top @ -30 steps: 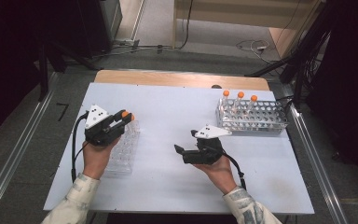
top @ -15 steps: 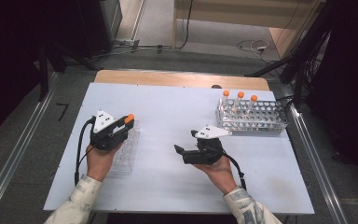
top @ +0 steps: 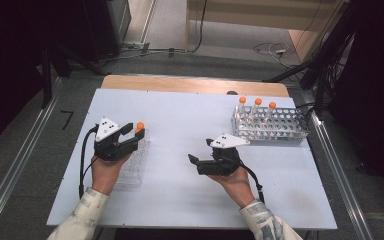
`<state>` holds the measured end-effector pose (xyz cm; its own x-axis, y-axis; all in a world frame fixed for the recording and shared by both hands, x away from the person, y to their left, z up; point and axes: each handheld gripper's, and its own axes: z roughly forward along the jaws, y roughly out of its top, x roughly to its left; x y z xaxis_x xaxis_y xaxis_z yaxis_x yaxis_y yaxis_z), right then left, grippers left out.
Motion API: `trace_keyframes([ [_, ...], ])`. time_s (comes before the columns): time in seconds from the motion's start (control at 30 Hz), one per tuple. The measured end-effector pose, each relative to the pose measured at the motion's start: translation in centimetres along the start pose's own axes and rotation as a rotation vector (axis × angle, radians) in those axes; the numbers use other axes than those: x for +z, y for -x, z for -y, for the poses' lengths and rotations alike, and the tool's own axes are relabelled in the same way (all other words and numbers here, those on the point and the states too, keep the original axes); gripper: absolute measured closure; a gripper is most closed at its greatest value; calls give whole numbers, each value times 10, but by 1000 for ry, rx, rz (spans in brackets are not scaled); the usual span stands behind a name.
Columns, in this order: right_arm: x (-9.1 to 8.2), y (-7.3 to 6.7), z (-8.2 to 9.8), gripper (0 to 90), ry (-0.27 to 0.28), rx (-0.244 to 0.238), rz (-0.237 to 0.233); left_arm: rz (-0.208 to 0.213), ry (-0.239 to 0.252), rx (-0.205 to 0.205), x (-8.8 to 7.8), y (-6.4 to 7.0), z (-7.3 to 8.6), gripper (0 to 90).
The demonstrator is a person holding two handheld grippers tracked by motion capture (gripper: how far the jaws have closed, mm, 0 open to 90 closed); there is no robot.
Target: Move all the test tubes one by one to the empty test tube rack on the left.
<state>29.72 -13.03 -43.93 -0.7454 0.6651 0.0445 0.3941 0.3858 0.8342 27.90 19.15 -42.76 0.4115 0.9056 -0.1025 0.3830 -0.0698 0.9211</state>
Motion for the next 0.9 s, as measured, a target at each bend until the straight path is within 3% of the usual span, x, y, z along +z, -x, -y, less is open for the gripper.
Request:
trace_keyframes([
  [0.17, -2, 5, 0, 181, 0, 7, 25, 30, 10, 9, -4, 11, -5, 364],
  [0.3, -5, 9, -1, 181, -4, 17, 49, 49, 16, -8, -5, 17, -7, 271],
  [0.57, -19, 26, -3, 181, 18, 67, 104, 55, 19, -20, -6, 16, -7, 247],
  [0.9, -46, 56, -3, 182, 58, 128, 187, 48, 18, -19, -7, 16, -7, 248],
])
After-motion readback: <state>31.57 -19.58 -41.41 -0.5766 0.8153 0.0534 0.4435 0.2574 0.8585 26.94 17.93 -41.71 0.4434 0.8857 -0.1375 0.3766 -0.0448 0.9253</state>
